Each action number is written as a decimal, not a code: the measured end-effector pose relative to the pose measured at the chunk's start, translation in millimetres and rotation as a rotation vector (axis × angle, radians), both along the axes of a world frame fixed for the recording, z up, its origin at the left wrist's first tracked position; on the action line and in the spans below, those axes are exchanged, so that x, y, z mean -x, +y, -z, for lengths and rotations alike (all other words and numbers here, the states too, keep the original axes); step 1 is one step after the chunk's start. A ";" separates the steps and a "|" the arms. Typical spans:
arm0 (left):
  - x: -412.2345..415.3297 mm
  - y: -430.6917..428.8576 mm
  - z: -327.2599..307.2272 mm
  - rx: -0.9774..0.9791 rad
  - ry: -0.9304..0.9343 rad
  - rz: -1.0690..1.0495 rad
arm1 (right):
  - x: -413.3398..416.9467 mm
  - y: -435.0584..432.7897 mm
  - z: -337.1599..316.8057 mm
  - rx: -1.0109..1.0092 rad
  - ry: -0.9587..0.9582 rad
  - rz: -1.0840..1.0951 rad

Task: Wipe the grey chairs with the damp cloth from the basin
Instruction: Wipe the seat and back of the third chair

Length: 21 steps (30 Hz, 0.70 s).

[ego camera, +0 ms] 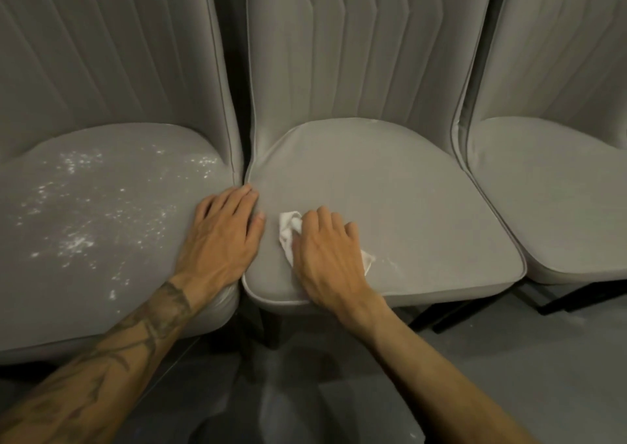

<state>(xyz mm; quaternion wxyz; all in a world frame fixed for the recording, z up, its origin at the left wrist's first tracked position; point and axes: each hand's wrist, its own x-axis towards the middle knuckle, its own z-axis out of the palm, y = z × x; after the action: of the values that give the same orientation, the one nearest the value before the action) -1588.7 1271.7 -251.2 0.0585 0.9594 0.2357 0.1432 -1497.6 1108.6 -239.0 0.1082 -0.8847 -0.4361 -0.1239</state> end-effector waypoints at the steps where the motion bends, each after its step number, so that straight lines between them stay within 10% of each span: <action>1: -0.3 0.0 0.9 -0.003 -0.002 0.000 | 7.1 0.7 0.8 -0.017 0.003 0.027; 7: -0.4 2.8 3.1 0.000 -0.007 0.017 | 16.9 0.3 9.6 -0.056 -0.023 -0.163; 14: 1.2 0.8 3.9 -0.037 -0.038 0.013 | -86.0 -29.5 -9.6 0.115 0.021 0.149; 21: -0.9 1.1 5.1 -0.072 -0.049 0.021 | -1.1 -34.7 4.6 -0.012 0.016 -0.264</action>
<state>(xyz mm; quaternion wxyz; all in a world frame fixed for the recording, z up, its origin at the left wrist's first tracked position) -1587.7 1272.8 -256.3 0.0310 0.9595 0.2189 0.1745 -1496.5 1073.9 -243.6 0.1325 -0.8198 -0.5473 -0.1043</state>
